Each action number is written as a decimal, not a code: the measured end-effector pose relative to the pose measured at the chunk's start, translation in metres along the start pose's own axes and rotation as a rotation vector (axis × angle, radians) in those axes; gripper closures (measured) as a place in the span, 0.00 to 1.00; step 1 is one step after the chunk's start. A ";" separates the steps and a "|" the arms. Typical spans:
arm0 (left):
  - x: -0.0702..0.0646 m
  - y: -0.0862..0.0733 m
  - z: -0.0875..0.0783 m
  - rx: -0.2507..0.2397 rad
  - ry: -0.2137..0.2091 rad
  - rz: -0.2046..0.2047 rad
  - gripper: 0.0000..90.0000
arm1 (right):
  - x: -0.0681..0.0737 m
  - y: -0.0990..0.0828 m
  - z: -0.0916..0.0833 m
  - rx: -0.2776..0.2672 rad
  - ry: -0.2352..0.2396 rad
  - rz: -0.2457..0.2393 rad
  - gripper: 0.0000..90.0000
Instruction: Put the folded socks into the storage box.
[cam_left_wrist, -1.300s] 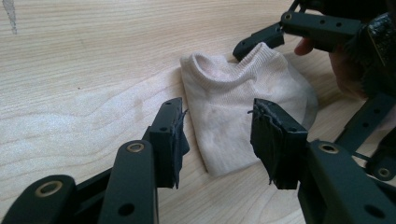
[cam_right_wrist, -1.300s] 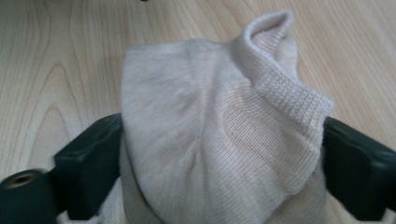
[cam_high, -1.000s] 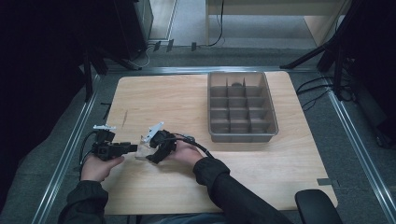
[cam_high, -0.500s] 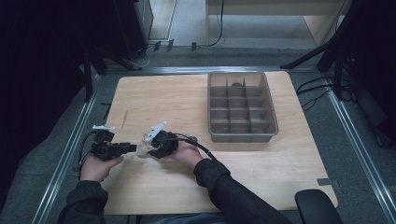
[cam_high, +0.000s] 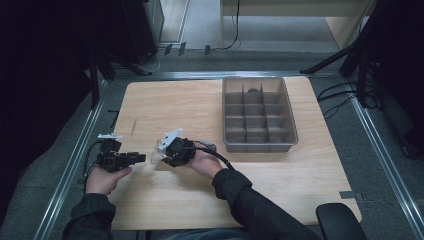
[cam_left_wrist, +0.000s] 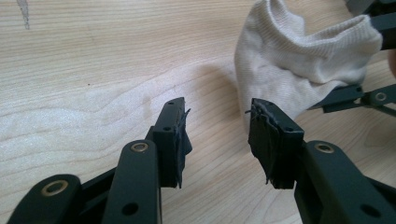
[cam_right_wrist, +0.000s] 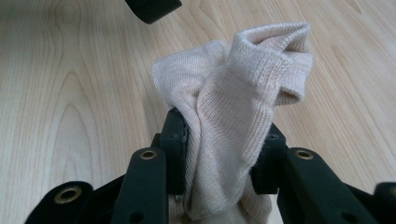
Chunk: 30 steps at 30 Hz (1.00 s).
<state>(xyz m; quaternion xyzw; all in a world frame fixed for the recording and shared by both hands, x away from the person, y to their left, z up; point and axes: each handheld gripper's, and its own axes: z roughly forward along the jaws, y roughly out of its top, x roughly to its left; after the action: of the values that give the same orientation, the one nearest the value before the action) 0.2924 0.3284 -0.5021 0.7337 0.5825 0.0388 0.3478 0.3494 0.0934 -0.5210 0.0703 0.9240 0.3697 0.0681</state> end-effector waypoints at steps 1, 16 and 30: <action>0.000 0.000 0.000 0.001 0.000 -0.001 0.62 | -0.001 0.000 -0.002 0.004 0.002 0.000 0.71; 0.001 -0.001 0.001 0.003 -0.002 -0.003 0.62 | -0.011 0.004 -0.042 0.013 -0.024 0.012 0.71; 0.000 -0.001 0.003 0.010 -0.001 -0.002 0.62 | -0.024 -0.001 -0.087 0.027 -0.060 -0.001 0.71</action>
<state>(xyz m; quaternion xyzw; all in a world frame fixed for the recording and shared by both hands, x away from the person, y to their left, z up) 0.2929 0.3267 -0.5047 0.7350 0.5830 0.0352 0.3446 0.3571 0.0301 -0.4576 0.0816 0.9264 0.3551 0.0952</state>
